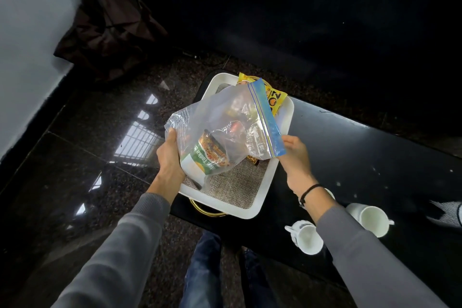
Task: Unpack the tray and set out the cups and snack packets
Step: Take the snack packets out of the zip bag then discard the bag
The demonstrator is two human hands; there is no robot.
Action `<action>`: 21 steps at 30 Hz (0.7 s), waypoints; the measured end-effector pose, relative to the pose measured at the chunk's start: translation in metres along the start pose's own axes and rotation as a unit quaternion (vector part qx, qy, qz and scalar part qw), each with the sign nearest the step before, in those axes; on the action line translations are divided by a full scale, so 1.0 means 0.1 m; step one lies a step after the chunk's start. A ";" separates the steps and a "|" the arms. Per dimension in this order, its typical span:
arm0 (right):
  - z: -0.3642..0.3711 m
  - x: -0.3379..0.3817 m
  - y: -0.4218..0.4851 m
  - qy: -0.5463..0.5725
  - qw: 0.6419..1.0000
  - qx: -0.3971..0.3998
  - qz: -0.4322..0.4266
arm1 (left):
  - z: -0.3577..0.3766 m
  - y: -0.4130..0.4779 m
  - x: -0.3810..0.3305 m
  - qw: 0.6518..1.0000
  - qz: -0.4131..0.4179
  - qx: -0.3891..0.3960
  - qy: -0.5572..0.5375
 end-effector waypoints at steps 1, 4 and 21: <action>-0.09 0.04 -0.04 0.022 0.999 -0.028 -0.013 | 0.01 -0.01 0.00 1.000 0.000 -0.002 0.001; -0.32 0.24 -0.19 0.131 0.987 -0.046 -0.079 | 0.04 -0.06 0.01 1.000 0.003 -0.011 0.014; 0.15 0.72 -0.79 -0.090 0.907 0.392 -0.127 | 0.29 -0.24 -0.08 0.995 0.044 0.058 0.072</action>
Point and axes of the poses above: each hand's wrist, its own y-axis towards the middle knuckle, its own z-axis out of the palm, x = y × z, the point moved 6 cm from there along y, towards the middle knuckle, and after that the axes turned 11 degrees about z, right-handed, at the moved point
